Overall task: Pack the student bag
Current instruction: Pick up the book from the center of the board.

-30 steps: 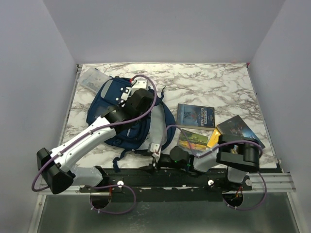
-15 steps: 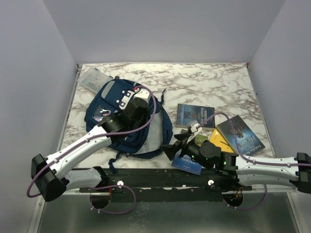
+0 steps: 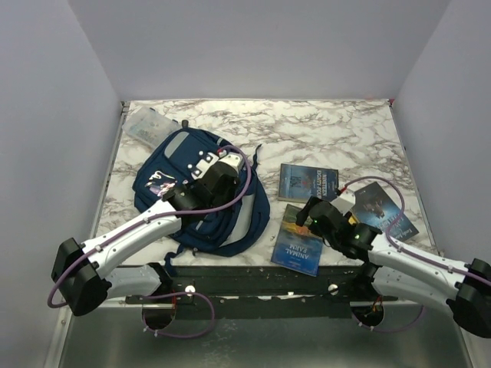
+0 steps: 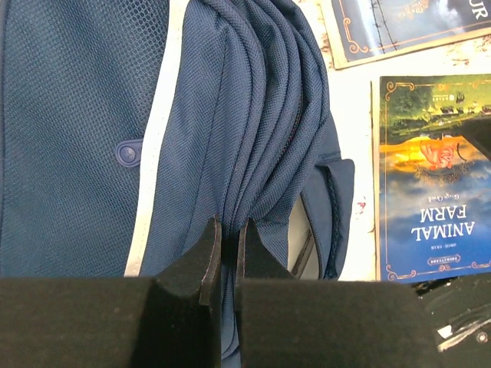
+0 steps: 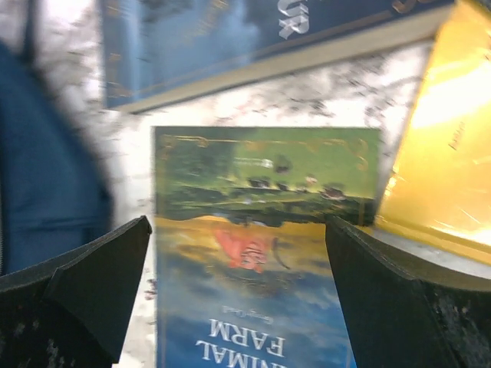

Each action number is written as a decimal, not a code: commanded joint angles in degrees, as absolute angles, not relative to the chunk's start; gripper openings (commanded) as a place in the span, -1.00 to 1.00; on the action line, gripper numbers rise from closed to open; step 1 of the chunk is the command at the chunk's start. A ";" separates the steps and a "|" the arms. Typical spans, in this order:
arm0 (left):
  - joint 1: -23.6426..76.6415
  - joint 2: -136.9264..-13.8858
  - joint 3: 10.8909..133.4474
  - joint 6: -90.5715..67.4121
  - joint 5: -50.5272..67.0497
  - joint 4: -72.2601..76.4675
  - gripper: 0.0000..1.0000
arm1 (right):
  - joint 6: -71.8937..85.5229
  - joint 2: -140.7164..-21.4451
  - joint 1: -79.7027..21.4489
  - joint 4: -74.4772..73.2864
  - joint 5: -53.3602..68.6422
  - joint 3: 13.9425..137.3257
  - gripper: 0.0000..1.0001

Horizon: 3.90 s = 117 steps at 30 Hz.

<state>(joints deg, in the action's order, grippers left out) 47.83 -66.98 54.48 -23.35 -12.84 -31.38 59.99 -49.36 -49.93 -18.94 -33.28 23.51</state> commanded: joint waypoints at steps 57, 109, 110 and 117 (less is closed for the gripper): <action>57.88 -103.67 58.20 -70.54 14.29 -4.65 0.25 | 66.40 -47.43 -48.40 -26.09 -17.67 17.22 1.00; 39.81 -65.55 45.95 -72.22 20.49 12.65 -1.00 | 71.01 -31.32 -48.43 6.79 -3.09 18.92 0.92; 39.88 -65.41 45.36 -72.68 20.12 13.22 -1.00 | 71.52 -32.18 -48.43 7.41 -3.14 19.50 0.87; 39.99 -60.51 39.33 -73.29 18.62 14.68 -1.00 | 75.23 -33.66 -48.43 15.96 -7.32 20.87 -0.51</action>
<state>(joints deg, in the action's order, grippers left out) 39.29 -64.42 43.22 -71.70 16.84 11.14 72.47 -34.04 -48.05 0.69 -6.02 18.87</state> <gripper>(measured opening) 0.010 0.480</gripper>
